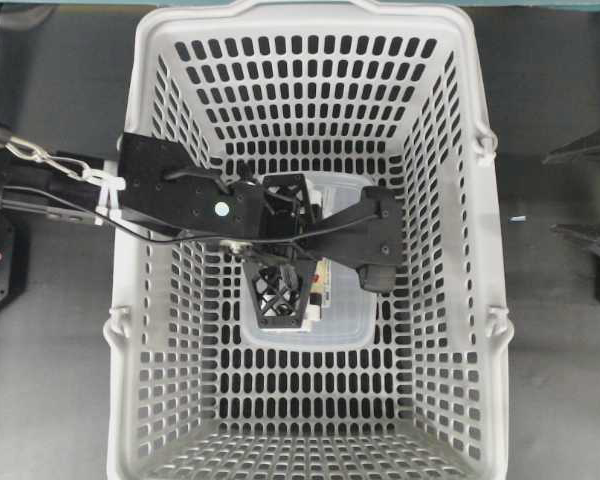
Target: Pick up the cellophane tape from the shopping basket with the left arm.
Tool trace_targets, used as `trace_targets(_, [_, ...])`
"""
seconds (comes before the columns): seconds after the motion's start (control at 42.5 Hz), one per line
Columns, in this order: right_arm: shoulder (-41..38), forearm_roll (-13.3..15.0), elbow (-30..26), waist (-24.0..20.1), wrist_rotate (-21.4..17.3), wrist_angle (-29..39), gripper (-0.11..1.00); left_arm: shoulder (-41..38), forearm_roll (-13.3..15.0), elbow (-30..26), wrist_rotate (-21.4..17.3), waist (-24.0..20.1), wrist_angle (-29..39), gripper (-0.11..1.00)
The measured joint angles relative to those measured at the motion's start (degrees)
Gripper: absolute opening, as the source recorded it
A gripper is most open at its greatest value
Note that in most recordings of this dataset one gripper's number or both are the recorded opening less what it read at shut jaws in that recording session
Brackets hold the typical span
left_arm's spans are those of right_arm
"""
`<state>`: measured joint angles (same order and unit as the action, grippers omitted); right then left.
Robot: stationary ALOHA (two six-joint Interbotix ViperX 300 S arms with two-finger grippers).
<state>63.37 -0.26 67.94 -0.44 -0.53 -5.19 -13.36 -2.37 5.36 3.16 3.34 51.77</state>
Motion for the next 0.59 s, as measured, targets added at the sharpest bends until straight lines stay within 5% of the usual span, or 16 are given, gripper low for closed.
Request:
trace_targets(0.259, [0.1,0.0,0.1,0.1,0.1,0.1,0.79,0.1,0.0,0.7,0.0,0.1,-0.7,0.86])
trace_targets(0.447, [0.1,-0.1,0.1,0.0,0.0,0.2,0.79,0.1,0.0,0.7,0.0,0.2,-2.7,0.54])
trace_targets(0.588, [0.2,0.0,0.1,0.0,0.1,0.2,0.79,0.3,0.0,-0.3,0.0,0.4,-1.9,0.52])
